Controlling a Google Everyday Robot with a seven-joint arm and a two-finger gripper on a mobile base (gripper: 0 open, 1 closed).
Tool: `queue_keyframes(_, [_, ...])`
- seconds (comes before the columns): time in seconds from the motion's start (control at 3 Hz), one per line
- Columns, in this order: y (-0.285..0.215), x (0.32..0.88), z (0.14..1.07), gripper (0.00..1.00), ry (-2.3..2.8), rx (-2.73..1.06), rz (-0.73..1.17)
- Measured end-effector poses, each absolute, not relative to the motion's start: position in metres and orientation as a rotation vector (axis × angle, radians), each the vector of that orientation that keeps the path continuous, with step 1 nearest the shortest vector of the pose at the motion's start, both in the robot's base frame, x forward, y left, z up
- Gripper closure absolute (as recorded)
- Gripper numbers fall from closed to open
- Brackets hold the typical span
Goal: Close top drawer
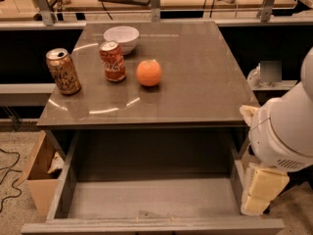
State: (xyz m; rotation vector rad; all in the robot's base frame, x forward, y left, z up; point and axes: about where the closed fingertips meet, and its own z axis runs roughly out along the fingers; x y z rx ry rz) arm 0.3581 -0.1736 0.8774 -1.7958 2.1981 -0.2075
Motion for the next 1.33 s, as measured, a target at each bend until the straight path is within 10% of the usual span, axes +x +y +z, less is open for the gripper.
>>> queue_keyframes(1.33, [-0.165,0.310,0.782,0.00,2.276,-1.950,-0.282])
